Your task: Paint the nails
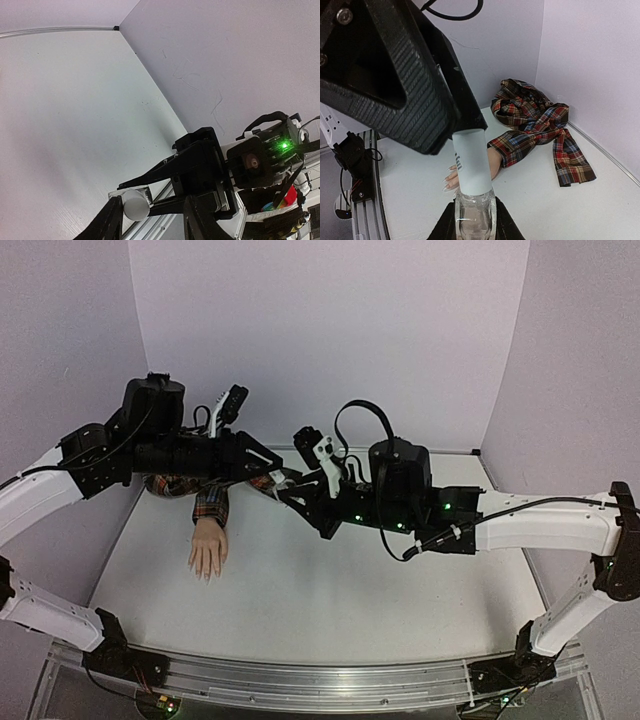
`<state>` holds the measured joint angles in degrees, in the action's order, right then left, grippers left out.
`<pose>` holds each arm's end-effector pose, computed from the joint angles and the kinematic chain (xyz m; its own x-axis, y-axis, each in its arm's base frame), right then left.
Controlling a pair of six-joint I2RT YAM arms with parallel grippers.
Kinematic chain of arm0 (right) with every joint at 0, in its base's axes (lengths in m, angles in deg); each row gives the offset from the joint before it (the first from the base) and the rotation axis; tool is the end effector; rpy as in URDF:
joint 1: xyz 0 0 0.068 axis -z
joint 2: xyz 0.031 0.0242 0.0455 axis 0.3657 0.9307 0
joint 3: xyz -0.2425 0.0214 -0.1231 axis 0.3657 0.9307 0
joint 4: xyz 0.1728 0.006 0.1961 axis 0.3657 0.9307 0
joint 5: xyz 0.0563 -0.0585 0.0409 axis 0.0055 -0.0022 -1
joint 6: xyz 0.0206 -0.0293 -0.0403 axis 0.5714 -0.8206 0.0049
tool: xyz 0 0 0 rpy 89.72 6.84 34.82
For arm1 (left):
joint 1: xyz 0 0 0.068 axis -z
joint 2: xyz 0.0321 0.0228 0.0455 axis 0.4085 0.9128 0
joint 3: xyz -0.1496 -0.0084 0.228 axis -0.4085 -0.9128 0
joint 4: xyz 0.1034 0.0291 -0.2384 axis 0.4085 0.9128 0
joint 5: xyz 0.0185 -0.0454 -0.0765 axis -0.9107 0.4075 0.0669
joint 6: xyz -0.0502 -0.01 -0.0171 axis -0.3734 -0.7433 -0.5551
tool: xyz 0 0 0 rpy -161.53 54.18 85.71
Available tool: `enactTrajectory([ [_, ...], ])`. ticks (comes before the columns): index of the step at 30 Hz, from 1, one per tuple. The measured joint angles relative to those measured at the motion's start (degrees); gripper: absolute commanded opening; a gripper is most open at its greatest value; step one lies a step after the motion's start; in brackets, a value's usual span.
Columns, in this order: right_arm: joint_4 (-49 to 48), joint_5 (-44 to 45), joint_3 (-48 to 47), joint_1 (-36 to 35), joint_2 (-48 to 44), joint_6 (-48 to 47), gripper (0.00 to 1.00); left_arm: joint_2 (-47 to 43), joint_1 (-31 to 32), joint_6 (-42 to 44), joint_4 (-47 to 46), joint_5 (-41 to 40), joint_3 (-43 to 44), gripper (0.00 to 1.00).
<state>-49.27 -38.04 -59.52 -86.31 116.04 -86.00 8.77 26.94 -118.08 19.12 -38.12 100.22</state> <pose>0.1555 0.3377 0.3400 -0.0017 -0.1277 -0.9918 -0.9360 0.3494 -0.0434 0.1548 -0.2089 0.4081 -0.7313 0.0086 -0.6819 0.6051 0.4694 -0.6430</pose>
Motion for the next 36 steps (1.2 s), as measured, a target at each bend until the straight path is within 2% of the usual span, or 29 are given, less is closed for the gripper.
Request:
enactTrajectory([
  [3, 0.0, -0.1, 0.0, 0.0, 0.0, 0.0, 0.00, 0.9, 0.0, 0.1, 0.3, 0.4, 0.0, 0.37],
  [8, 0.0, -0.3, 0.0, 0.0, 0.0, 0.0, 0.00, 1.9, 0.0, 0.4, 0.4, 1.0, 0.0, 0.26],
  [15, 0.2, -0.5, -0.1, 0.0, 0.0, 0.0, 0.00, 1.9, -0.2, 0.4, 1.4, 0.2, 0.0, 0.18],
  [21, 0.5, -0.5, -0.1, 0.0, 0.0, -0.1, 0.00, 2.1, -0.2, 0.5, 1.9, -0.2, 0.1, 0.06],
  [27, 0.4, -0.6, -0.6, 0.0, 0.0, -0.1, 0.00, 2.2, -0.1, 1.4, 4.4, -1.1, 2.2, 0.01],
  [36, 0.7, -0.7, -1.2, 0.1, 0.1, -0.2, 0.00, 2.2, -0.2, 2.0, 6.2, -3.2, 4.5, 0.00],
])
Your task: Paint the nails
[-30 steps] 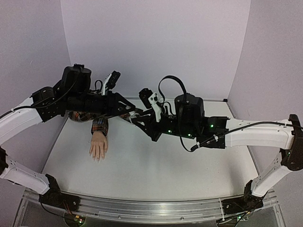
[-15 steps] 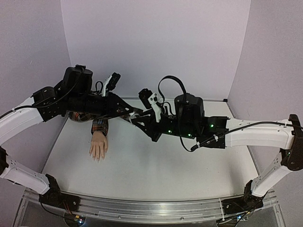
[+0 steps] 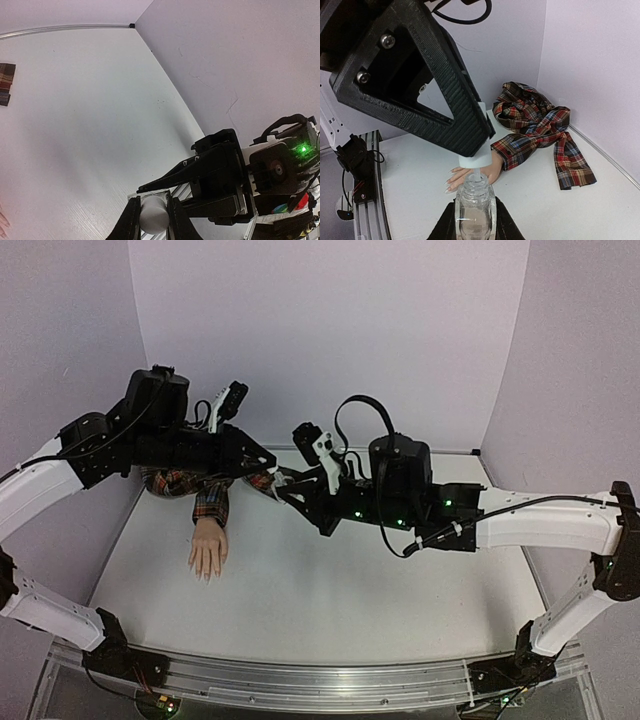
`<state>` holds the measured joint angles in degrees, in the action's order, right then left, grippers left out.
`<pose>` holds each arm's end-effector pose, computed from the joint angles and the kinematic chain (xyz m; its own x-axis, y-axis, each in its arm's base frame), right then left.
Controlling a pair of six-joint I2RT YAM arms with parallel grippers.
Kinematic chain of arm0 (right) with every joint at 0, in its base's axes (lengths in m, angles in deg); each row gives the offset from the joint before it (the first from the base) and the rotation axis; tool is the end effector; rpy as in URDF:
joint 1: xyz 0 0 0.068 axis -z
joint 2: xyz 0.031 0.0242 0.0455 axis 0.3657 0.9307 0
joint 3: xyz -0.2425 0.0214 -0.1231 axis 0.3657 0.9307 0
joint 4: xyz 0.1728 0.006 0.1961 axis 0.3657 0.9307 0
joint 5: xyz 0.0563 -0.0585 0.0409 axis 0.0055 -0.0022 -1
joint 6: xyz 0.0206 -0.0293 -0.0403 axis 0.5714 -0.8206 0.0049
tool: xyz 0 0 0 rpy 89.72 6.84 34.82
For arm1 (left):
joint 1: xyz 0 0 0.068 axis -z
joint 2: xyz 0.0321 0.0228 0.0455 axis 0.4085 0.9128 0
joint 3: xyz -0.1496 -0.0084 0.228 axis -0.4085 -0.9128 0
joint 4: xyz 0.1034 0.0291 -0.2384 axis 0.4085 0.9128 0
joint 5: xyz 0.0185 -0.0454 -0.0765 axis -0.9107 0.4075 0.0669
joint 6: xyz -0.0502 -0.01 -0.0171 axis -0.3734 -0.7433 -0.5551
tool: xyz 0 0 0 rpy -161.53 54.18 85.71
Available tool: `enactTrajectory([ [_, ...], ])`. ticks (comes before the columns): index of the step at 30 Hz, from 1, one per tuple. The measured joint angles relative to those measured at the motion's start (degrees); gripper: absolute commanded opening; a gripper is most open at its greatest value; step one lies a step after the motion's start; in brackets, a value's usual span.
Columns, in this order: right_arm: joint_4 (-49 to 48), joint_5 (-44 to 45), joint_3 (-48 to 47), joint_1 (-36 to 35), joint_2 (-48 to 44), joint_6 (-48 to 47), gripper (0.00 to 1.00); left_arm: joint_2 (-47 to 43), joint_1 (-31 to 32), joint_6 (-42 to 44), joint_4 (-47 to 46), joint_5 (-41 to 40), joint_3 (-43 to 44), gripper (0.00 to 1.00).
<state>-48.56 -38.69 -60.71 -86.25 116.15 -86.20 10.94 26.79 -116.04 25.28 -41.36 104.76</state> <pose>0.1559 0.3386 0.3455 0.0044 -0.1225 -0.9925 -0.9394 0.3396 -0.0461 0.1588 -0.2098 0.4144 -0.7277 0.0316 -0.6851 0.5884 0.5420 -0.6000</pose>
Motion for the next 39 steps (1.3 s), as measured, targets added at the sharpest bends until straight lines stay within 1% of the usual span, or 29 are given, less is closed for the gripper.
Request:
enactTrajectory([
  [33, 0.5, -0.2, -0.3, 0.0, 0.1, 0.0, 0.00, -2.5, 0.0, 0.0, 0.2, -4.6, 0.0, 0.00],
  [39, -0.2, 0.3, 1.4, 0.0, -0.2, 0.0, 0.00, -3.1, 0.0, 0.0, 1.4, -5.9, 0.0, 0.00],
])
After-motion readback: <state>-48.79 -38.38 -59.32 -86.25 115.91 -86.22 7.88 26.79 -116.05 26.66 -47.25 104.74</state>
